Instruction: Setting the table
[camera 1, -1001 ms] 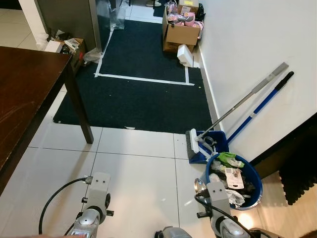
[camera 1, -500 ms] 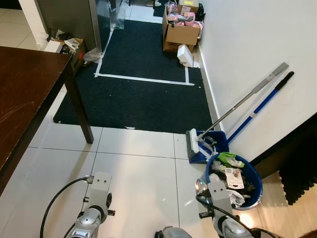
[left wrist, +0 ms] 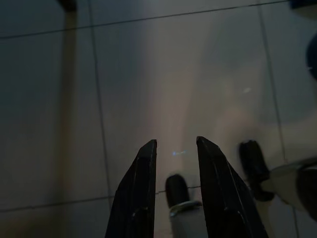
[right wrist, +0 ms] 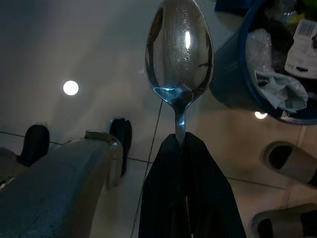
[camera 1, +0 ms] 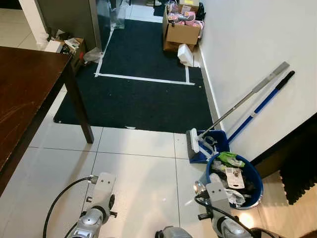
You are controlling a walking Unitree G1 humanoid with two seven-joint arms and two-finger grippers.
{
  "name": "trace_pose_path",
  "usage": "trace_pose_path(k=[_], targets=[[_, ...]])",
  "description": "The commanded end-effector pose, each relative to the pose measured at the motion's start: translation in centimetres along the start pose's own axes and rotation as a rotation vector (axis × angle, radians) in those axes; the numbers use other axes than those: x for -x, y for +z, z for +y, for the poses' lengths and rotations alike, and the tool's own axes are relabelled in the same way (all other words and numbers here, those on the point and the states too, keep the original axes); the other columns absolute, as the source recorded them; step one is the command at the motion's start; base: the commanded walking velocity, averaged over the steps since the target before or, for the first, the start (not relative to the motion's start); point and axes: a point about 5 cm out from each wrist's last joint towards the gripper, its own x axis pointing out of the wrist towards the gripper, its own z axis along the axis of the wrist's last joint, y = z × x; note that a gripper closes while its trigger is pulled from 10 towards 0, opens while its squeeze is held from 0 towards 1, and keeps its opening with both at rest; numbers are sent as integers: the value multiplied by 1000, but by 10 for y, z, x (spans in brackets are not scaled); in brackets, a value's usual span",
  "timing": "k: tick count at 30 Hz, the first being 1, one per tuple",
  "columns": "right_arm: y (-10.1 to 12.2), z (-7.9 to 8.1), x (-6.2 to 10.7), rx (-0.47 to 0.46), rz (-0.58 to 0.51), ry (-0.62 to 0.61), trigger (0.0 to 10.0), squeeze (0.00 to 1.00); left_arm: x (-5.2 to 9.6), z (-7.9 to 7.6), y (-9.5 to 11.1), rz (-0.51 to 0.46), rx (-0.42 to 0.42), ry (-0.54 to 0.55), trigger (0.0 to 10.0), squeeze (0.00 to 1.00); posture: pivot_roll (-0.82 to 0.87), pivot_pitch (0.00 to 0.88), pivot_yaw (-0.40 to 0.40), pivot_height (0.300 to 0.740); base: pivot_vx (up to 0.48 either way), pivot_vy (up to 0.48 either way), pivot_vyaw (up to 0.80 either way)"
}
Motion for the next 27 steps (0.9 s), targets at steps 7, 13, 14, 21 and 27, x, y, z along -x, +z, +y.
trace_pose_path(k=[7, 13, 14, 21, 27], targets=[[-6, 2, 1, -26, 32, -6, 10000, 0, 1, 2, -9, 55, -9, 5, 10000, 0, 52, 27, -47, 740, 0, 0, 0], [-6, 3, 1, -27, 35, -4, 10000, 0, 2, 2, -10, 59, -9, 5, 10000, 0, 52, 22, -48, 740, 0, 0, 0], [-6, 3, 1, -27, 36, -3, 10000, 0, 2, 2, -10, 59, -7, 5, 10000, 0, 52, 22, -48, 740, 0, 0, 0], [-6, 2, 0, -25, 43, -1, 10000, 0, 2, 1, -9, 54, -3, -3, 10000, 0, 53, 17, -49, 740, 0, 0, 0], [-8, 1, 1, -24, 53, -3, 10000, 0, 2, 1, -10, 56, -13, -9, 10000, 0, 54, 13, -49, 740, 0, 0, 0]])
